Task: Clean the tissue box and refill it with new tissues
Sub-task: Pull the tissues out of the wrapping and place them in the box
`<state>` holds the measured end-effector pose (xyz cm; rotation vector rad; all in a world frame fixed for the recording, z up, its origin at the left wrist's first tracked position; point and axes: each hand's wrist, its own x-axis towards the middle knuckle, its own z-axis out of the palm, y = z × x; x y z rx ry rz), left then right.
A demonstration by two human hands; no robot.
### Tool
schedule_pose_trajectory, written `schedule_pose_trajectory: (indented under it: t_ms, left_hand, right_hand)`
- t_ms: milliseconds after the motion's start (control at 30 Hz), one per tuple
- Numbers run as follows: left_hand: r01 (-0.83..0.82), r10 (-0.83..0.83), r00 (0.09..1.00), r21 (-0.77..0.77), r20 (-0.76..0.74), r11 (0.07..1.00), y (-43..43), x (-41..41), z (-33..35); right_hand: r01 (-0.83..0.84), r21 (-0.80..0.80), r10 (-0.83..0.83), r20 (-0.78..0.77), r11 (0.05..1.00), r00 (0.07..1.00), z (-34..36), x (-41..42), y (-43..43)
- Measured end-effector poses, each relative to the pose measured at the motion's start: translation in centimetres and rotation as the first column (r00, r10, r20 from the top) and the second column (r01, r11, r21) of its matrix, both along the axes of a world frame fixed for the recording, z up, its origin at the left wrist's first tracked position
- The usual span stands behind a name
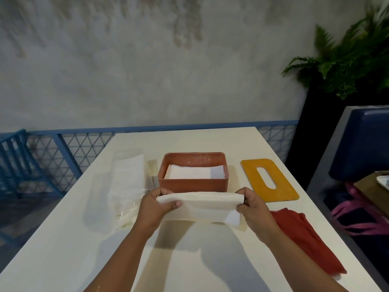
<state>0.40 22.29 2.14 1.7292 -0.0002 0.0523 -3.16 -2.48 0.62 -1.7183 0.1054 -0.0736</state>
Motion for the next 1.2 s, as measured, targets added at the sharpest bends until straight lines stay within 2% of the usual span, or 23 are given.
schedule_pose_trajectory:
  t_ms: [200,367,533,700,733,800,900,967,1000,1100,1200]
  left_hand:
    - [0.078,-0.081,0.992,-0.029,-0.101,0.996,-0.5,-0.9,-2.8]
    - [0.043,-0.043,0.997,-0.009,-0.063,0.999,0.3,0.0,-2.3]
    - [0.161,-0.16,0.976,-0.005,-0.147,0.987,0.7,0.1,-2.7]
    - [0.155,-0.153,0.981,0.004,-0.117,0.988,1.3,0.5,-2.0]
    - [0.172,-0.169,0.98,0.013,-0.1,0.985,1.3,0.8,-1.3]
    - [0.234,-0.233,0.972,0.055,-0.032,0.971,1.0,1.3,0.6]
    - [0.284,-0.289,0.955,0.08,0.061,0.955,-0.2,1.6,3.6]
    - [0.258,-0.26,0.958,0.031,0.122,0.966,-1.6,1.2,5.4]
    - [0.216,-0.214,0.962,0.006,0.17,0.976,-2.4,0.9,6.0]
    - [0.068,-0.04,0.97,-0.107,0.241,0.992,-3.8,0.2,6.4]
    - [0.133,-0.086,0.979,-0.263,0.183,0.956,-3.9,0.1,4.3]
  right_hand:
    - [-0.004,-0.019,0.003,-0.062,1.0,0.998,-1.9,-0.5,1.6]
    - [0.054,-0.034,-0.057,-0.08,0.998,0.995,-1.7,0.3,1.4]
    - [0.023,-0.063,-0.03,-0.107,0.998,0.994,-1.7,0.1,1.3]
    - [0.066,0.075,-0.068,0.031,0.995,0.997,0.4,0.0,0.7]
    - [0.051,0.056,-0.054,0.066,0.997,0.996,1.3,0.2,0.6]
    - [-0.019,-0.08,0.028,0.106,0.997,0.994,3.1,0.6,0.5]
    - [-0.13,-0.332,0.158,0.061,0.934,0.986,5.1,0.8,1.7]
    - [-0.137,-0.39,0.175,0.064,0.911,0.982,5.8,0.7,3.1]
    - [-0.127,-0.352,0.166,0.083,0.927,0.983,6.0,0.6,3.7]
    - [-0.081,-0.082,0.091,0.134,0.993,0.987,5.5,0.3,5.0]
    - [-0.017,0.147,0.0,0.113,0.989,0.994,4.2,-0.1,5.3]
